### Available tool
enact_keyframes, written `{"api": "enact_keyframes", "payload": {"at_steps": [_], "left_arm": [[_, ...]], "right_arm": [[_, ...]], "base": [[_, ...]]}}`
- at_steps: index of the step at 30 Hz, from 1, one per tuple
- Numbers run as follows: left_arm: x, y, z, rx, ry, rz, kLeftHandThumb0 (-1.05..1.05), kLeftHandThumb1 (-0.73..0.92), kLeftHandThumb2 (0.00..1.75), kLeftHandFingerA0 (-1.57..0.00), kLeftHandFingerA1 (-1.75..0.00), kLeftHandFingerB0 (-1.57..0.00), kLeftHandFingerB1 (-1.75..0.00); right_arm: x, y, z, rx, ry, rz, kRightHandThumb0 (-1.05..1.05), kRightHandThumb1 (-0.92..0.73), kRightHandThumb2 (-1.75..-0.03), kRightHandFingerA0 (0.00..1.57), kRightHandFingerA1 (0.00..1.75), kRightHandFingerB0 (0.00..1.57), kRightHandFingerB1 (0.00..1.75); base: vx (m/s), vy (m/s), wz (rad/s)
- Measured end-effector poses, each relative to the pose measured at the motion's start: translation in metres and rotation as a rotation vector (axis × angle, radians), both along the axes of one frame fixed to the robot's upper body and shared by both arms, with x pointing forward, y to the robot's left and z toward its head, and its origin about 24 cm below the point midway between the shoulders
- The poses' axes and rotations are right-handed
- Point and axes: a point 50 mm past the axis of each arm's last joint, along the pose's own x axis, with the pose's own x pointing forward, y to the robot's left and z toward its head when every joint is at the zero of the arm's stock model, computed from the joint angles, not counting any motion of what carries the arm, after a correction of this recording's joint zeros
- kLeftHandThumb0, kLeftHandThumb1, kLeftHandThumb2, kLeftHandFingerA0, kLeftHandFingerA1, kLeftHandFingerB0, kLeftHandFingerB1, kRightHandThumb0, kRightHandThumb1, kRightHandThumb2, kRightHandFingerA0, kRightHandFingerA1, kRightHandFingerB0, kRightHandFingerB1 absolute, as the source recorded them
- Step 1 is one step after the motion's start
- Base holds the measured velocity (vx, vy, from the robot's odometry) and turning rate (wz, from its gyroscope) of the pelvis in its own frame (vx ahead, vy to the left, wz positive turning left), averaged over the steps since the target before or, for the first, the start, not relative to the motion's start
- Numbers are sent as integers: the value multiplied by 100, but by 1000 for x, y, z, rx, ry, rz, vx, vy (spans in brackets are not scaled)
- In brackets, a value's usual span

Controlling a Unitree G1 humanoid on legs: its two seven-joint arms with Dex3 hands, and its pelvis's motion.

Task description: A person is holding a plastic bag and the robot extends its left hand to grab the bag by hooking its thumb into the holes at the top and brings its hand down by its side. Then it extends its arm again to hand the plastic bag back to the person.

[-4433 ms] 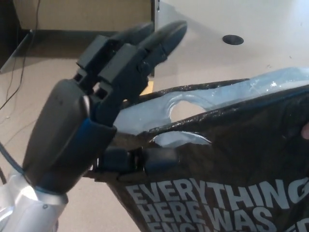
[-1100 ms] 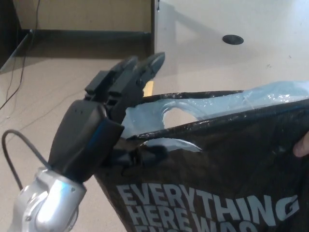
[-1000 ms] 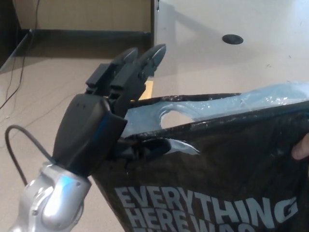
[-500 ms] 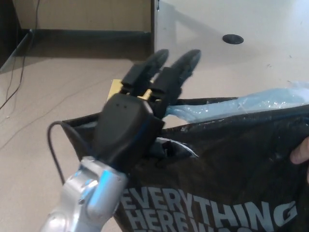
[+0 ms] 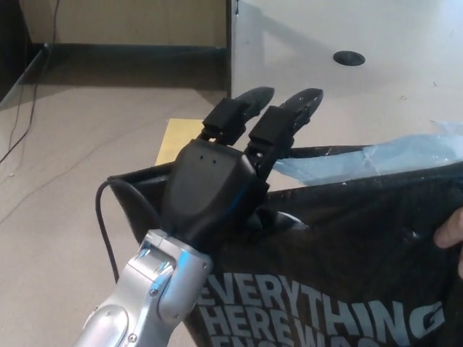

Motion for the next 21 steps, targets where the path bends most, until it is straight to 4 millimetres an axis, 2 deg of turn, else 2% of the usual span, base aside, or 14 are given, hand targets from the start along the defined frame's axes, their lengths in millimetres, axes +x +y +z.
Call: {"api": "enact_keyframes", "payload": {"at_steps": [8,9,13,15,16,20,21], "left_arm": [[3,3,4,-35,-82,30,-44,65,59,-40,-38,-35,-31],[4,3,4,-38,-89,33,-46,45,84,-33,-52,-25,-46],[5,6,7,-43,-116,44,-48,44,81,-32,-51,-28,-45],[6,7,8,-41,-124,48,-46,42,80,-34,-52,-28,-45],[6,7,8,-42,-129,50,-43,60,58,-41,-38,-35,-31],[11,3,9,-45,-138,52,-41,60,58,-43,-39,-35,-32],[12,2,9,-48,-138,50,-40,53,74,-54,-51,-36,-43]], "right_arm": [[-1,0,0,-1,4,-2,-32,-69,-61,66,59,60,41],[-1,0,0,-2,5,-3,-32,-69,-61,66,54,60,41],[0,-1,0,-3,6,-4,-33,-69,-61,67,59,60,41],[0,0,0,-3,6,-4,-33,-69,-61,67,60,59,41],[0,-1,0,-3,6,-5,-33,-69,-61,67,62,60,41],[-1,-1,-1,-3,8,-9,-32,-69,-61,65,63,60,41],[-1,-1,-1,-3,9,-9,-31,-69,-61,65,58,60,41]], "base": [[0,0,0],[0,0,0],[0,0,0],[0,0,0],[0,0,0],[0,0,0],[0,0,0]]}}
